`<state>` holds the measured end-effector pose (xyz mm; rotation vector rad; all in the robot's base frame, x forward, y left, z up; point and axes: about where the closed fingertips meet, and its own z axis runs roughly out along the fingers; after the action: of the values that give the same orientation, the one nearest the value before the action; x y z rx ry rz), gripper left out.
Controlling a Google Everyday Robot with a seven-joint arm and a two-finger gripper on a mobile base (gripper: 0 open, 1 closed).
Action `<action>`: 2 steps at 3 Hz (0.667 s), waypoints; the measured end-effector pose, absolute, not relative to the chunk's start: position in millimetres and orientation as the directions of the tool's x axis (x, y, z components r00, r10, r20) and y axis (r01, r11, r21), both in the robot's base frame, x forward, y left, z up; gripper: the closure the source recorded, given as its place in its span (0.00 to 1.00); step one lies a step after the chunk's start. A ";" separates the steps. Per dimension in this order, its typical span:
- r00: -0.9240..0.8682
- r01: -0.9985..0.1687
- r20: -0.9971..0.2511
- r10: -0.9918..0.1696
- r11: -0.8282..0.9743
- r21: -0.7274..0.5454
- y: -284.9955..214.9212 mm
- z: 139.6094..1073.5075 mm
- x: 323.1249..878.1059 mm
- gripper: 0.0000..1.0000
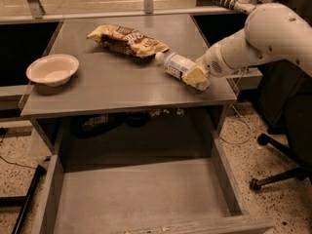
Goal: Pick blue plastic bottle from top drawer and place on counter
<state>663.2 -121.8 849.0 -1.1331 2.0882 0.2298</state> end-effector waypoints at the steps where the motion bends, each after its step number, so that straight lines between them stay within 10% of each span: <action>1: -0.339 -0.784 -0.678 -0.652 0.594 -0.180 -121.8 849.0 663.2 0.57; 2: -0.339 -0.784 -0.678 -0.652 0.594 -0.180 -121.7 849.0 663.2 0.34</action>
Offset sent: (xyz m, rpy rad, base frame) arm 0.0000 0.0000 0.0000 0.0000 0.0000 0.0000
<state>663.2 -121.7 849.0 -1.1332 2.0882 0.2299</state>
